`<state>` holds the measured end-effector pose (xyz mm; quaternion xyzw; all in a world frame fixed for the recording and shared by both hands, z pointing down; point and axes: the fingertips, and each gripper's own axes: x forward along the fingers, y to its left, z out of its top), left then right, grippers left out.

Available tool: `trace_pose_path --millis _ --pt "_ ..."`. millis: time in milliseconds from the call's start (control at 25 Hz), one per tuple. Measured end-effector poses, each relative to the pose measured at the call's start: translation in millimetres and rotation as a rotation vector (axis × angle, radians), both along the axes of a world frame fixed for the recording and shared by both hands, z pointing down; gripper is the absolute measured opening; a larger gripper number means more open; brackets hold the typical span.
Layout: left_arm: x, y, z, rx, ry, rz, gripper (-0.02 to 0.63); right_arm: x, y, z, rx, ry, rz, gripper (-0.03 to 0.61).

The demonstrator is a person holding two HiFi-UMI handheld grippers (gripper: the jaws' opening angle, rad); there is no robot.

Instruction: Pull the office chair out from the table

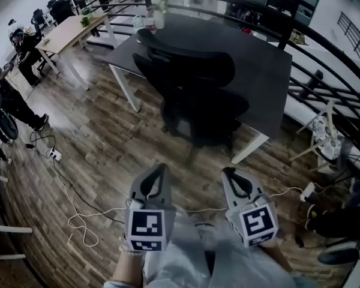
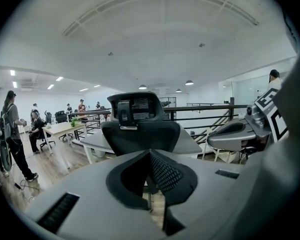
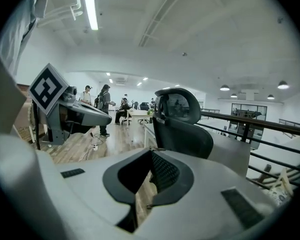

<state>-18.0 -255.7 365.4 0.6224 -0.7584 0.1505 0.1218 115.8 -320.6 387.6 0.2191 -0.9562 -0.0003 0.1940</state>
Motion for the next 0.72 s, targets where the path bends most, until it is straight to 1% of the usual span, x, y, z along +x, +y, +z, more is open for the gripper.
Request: trace_pose_path --millis 280,440,600,720 --pt "-12.5 -29.5 -2.1 0.013 -0.027 0.057 0.011 -5.2 -24.7 -0.1 0.008 -0.004 0.069 0.005" --pt "-37.7 -52.2 -1.2 0.023 -0.032 0.082 0.011 -22.5 -45.4 -5.1 0.029 -0.005 0.116 0.005" --pt "-65.3 -79.8 -3.0 0.025 -0.040 0.146 0.011 -44.2 -70.5 -11.8 0.061 0.012 0.183 0.005" --pt "-85.6 -99.0 -6.7 0.025 -0.053 0.197 0.011 -57.9 -91.8 -18.3 0.085 0.024 0.256 0.005"
